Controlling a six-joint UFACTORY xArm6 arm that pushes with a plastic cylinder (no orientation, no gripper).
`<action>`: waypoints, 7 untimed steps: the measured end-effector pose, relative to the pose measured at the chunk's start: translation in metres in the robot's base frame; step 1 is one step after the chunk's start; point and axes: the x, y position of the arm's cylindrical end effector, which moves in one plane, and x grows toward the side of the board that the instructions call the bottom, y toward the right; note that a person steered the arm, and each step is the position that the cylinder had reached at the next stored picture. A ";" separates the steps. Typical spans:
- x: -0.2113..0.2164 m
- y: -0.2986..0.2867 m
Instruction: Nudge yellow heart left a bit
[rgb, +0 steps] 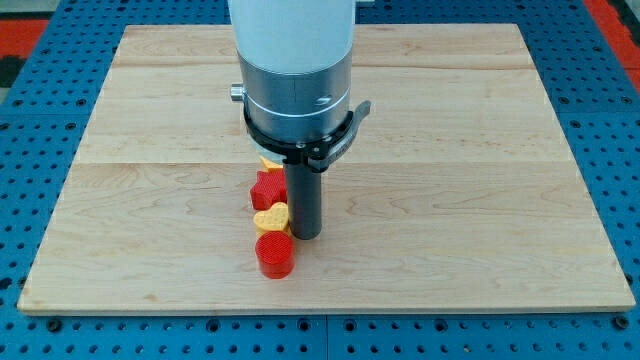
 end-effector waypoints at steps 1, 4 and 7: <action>0.000 0.000; -0.001 -0.005; 0.008 0.021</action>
